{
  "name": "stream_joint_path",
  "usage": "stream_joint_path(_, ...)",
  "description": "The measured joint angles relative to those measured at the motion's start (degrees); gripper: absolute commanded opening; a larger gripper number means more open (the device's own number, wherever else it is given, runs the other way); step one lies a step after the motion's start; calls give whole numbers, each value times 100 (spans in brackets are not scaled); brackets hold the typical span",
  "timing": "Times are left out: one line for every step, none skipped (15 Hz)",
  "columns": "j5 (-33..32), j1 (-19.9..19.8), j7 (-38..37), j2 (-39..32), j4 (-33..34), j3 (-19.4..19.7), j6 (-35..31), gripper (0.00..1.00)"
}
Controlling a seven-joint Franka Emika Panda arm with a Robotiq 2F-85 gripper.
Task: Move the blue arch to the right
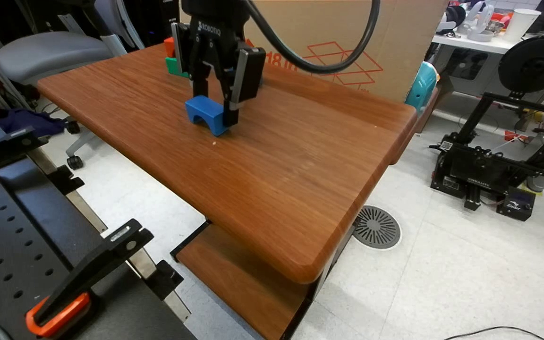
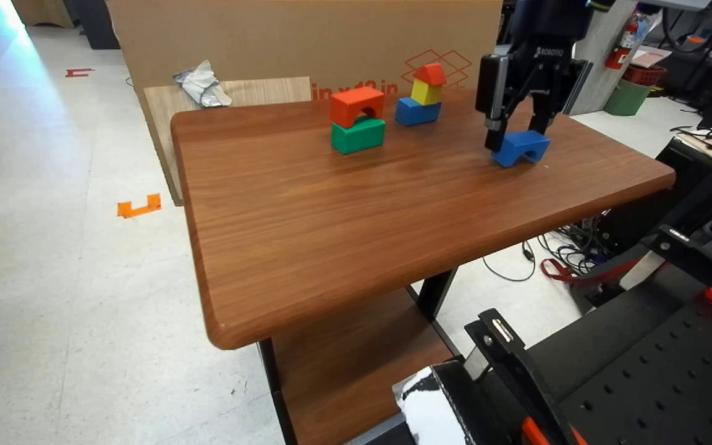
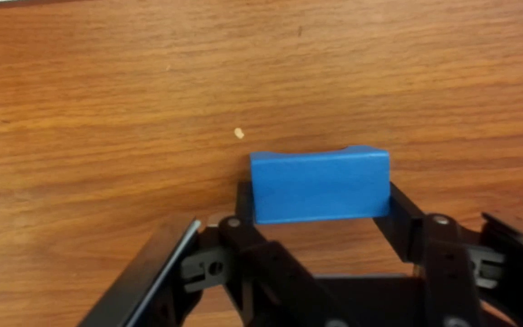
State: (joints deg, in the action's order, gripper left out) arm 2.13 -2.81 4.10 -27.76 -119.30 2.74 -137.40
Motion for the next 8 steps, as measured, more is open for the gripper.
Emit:
stream_joint_path(4,-7,-14,0,32,4,0,42)
stream_joint_path(5,-18,-26,1,74,10,0,42)
stream_joint_path(1,-23,-45,1,133,38,0,42)
stream_joint_path(-37,-23,-61,1,203,84,5,42)
stream_joint_path(-113,-24,-83,0,288,151,6,42)
stream_joint_path(-178,-31,-91,-2,378,218,10,42)
stream_joint_path(-214,-56,-91,-5,476,276,20,42)
stream_joint_path(-239,-104,-91,-13,580,313,28,42)
